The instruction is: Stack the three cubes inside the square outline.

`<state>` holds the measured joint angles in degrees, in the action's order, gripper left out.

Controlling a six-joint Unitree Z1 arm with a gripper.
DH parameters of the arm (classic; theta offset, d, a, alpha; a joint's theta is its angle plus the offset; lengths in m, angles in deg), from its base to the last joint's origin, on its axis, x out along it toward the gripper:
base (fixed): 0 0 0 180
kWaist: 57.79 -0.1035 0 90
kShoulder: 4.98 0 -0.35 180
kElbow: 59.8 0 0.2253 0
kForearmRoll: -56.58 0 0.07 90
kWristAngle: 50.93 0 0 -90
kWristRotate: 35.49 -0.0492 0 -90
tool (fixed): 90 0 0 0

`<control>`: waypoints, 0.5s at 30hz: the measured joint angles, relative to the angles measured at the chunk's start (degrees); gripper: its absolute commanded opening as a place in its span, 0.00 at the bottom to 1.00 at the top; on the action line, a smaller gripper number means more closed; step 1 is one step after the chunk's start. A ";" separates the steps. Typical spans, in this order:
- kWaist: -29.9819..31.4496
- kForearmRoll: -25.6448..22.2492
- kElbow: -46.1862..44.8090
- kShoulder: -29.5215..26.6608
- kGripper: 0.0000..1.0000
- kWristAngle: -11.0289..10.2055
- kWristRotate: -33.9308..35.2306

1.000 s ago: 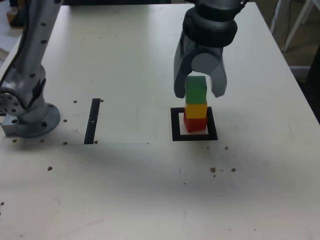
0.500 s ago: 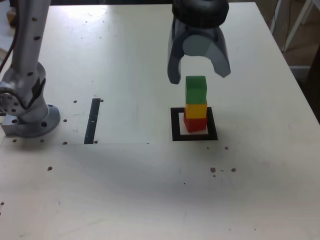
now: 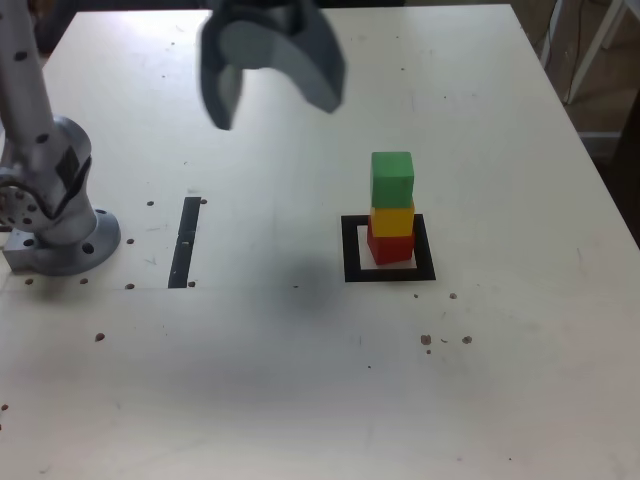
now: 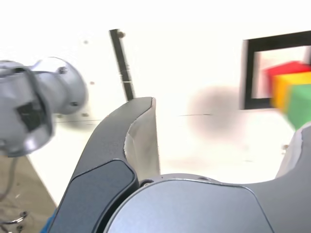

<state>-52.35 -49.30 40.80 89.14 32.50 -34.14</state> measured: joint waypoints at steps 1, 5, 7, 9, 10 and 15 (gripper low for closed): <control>0.00 0.48 -2.20 -1.63 0.98 0.01 0.07; 0.00 3.92 -10.10 -7.62 0.98 0.32 0.21; 0.00 6.31 -13.98 -10.57 0.99 0.60 0.21; 0.00 9.66 -18.27 -13.85 0.99 0.86 0.08; 0.00 11.09 -20.20 -15.29 0.99 0.92 0.01; 0.00 20.13 -30.11 -20.73 1.00 0.59 -0.66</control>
<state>-52.35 -29.17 10.69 68.41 33.09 -34.80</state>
